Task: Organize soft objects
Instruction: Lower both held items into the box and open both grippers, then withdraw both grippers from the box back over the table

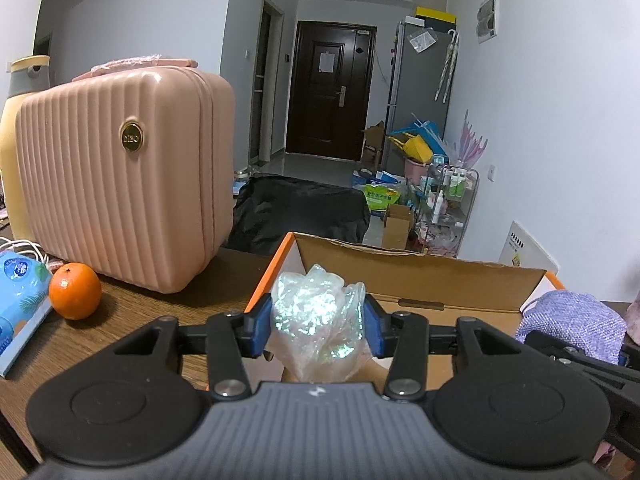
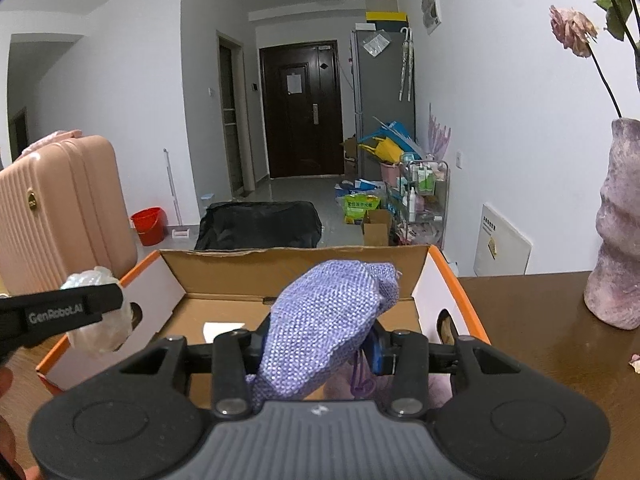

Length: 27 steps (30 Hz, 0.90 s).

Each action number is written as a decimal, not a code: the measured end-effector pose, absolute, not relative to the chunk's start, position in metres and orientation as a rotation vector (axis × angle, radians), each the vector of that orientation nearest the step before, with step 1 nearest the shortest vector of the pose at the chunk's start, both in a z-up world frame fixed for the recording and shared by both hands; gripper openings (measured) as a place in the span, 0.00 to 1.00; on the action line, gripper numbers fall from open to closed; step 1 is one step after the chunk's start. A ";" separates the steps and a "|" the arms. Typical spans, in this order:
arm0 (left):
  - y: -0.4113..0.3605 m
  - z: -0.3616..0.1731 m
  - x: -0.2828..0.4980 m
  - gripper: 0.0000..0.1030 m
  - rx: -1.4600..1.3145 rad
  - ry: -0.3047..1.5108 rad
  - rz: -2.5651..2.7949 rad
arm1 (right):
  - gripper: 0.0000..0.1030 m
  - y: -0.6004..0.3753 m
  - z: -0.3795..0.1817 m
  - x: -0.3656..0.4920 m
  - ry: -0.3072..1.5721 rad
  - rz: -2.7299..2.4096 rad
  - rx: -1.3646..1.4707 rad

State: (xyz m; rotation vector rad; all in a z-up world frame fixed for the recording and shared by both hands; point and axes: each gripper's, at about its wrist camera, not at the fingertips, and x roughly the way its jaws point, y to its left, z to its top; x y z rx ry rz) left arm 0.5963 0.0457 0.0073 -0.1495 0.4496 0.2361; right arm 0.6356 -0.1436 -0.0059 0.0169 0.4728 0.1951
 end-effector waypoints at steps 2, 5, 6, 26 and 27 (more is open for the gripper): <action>0.046 0.008 0.595 0.58 -0.156 0.440 0.231 | 0.53 -0.144 -0.006 0.636 0.476 0.186 0.024; 0.050 0.009 0.590 0.83 -0.187 0.422 0.234 | 0.74 -0.147 -0.007 0.637 0.478 0.158 0.027; 0.050 0.010 0.589 0.88 -0.188 0.416 0.247 | 0.80 -0.149 -0.007 0.637 0.478 0.151 0.032; 0.059 0.017 0.576 1.00 -0.241 0.401 0.250 | 1.00 -0.162 0.004 0.624 0.459 0.116 0.067; 0.060 0.019 0.575 1.00 -0.246 0.399 0.245 | 1.00 -0.163 0.005 0.622 0.456 0.116 0.069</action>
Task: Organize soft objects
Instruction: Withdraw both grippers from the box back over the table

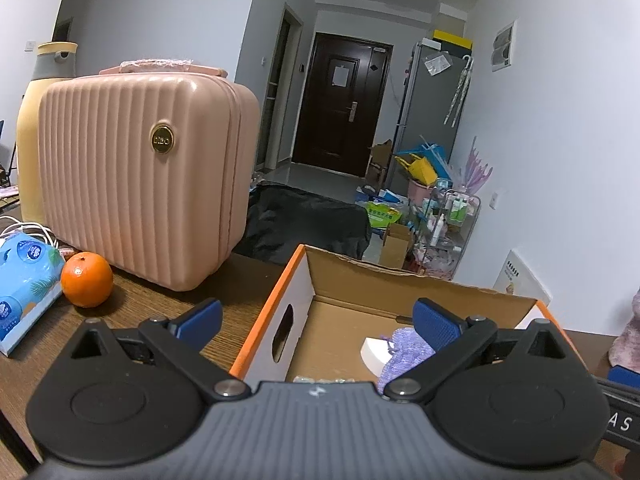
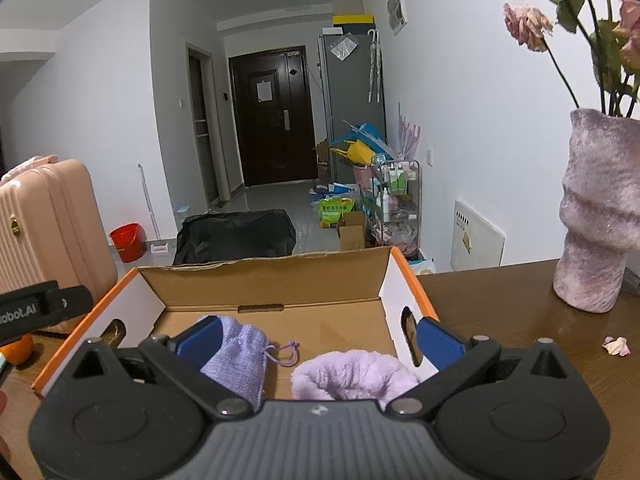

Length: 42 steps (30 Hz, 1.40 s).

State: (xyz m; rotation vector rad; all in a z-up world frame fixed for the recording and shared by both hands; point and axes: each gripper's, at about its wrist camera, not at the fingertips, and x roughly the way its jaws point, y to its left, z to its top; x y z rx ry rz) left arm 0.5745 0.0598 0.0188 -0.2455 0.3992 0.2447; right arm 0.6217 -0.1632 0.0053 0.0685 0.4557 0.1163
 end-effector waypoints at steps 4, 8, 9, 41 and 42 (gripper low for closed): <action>0.060 0.023 0.565 1.00 -0.238 0.387 0.239 | 1.00 -0.169 0.009 0.612 0.448 0.123 0.080; 0.063 0.026 0.551 1.00 -0.231 0.378 0.226 | 1.00 -0.176 0.012 0.600 0.439 0.135 0.077; 0.064 0.027 0.547 1.00 -0.227 0.375 0.222 | 1.00 -0.177 0.013 0.596 0.437 0.141 0.076; 0.071 0.018 0.427 1.00 -0.061 0.367 0.170 | 1.00 -0.197 0.006 0.460 0.357 0.203 -0.010; 0.071 0.018 0.423 1.00 -0.058 0.368 0.167 | 1.00 -0.197 0.006 0.457 0.354 0.202 -0.013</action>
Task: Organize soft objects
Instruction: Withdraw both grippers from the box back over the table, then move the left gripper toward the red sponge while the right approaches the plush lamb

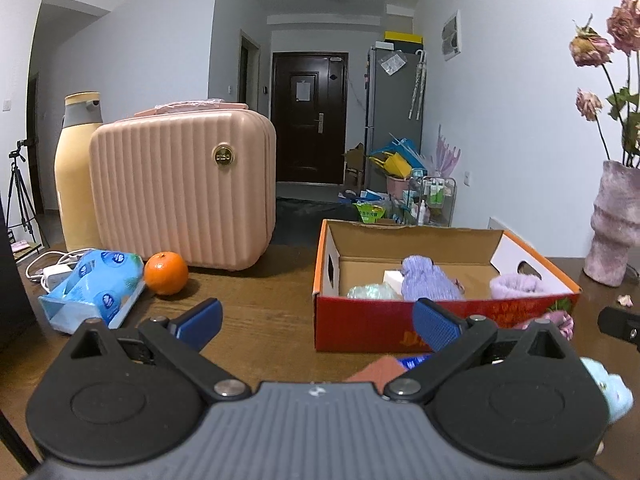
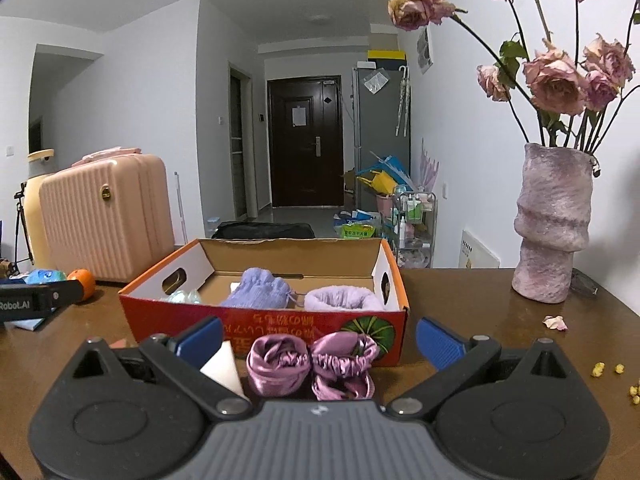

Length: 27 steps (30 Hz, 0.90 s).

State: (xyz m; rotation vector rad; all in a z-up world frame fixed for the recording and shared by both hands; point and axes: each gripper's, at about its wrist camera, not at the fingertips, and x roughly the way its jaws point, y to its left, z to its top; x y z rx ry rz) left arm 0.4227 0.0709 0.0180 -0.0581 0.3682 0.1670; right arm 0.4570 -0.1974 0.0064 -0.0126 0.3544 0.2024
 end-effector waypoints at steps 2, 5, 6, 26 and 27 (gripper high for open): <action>0.071 0.017 0.416 1.00 -0.054 0.369 0.163 | 1.00 -0.199 0.006 0.450 0.351 0.203 -0.013; 0.071 0.015 0.403 1.00 -0.045 0.370 0.157 | 1.00 -0.202 0.004 0.438 0.344 0.206 -0.015; 0.071 0.015 0.399 1.00 -0.042 0.372 0.154 | 1.00 -0.202 0.003 0.434 0.344 0.207 -0.016; 0.074 0.001 0.326 1.00 -0.018 0.407 0.128 | 1.00 -0.207 -0.013 0.359 0.335 0.192 -0.068; 0.074 0.001 0.324 1.00 -0.018 0.406 0.129 | 1.00 -0.207 -0.013 0.357 0.335 0.192 -0.069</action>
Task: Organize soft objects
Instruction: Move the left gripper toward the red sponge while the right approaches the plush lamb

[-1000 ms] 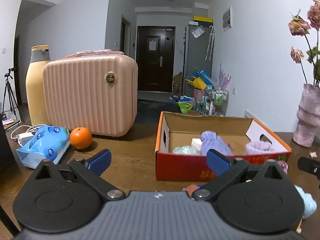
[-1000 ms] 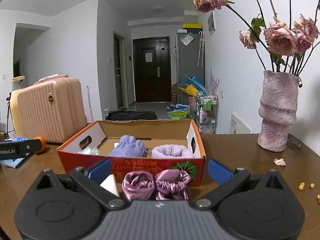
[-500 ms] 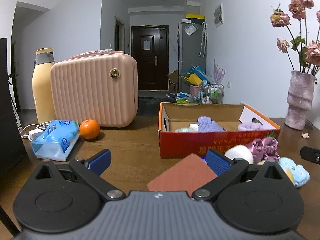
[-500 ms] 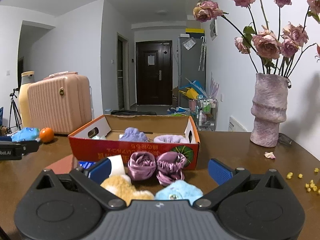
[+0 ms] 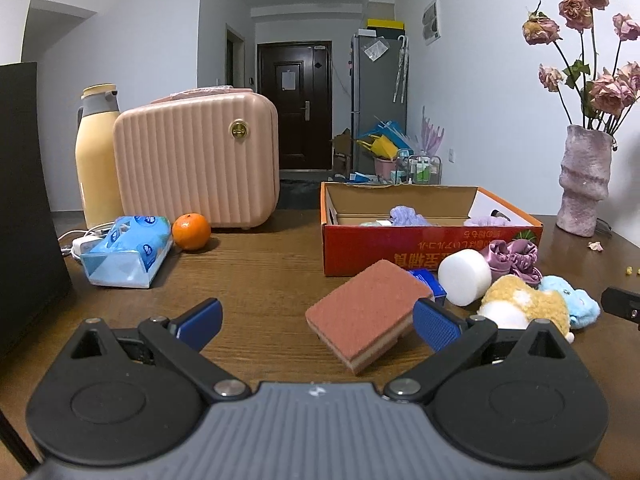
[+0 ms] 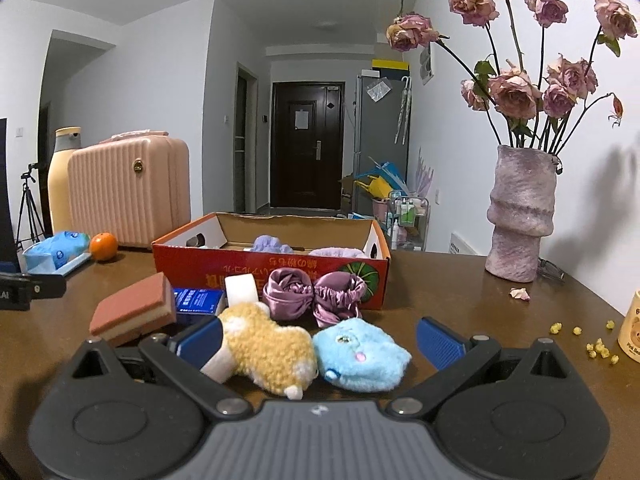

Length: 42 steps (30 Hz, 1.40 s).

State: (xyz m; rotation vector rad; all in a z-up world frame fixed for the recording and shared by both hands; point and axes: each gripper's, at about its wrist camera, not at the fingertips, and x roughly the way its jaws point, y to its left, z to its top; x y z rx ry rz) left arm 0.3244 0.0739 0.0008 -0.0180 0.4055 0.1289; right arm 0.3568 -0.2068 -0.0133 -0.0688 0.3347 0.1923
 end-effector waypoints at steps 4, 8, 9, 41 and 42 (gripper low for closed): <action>0.075 0.001 0.322 1.00 -0.024 0.403 0.131 | 1.00 -0.206 -0.015 0.353 0.334 0.188 -0.074; 0.076 0.001 0.322 1.00 -0.024 0.402 0.130 | 1.00 -0.206 -0.016 0.354 0.338 0.185 -0.071; 0.076 0.002 0.322 1.00 -0.024 0.402 0.129 | 1.00 -0.206 -0.017 0.354 0.339 0.185 -0.071; 0.107 -0.005 0.333 1.00 -0.058 0.451 0.166 | 1.00 -0.119 -0.039 0.400 0.468 0.259 -0.089; 0.107 -0.005 0.333 1.00 -0.059 0.452 0.165 | 1.00 -0.114 -0.039 0.403 0.471 0.249 -0.093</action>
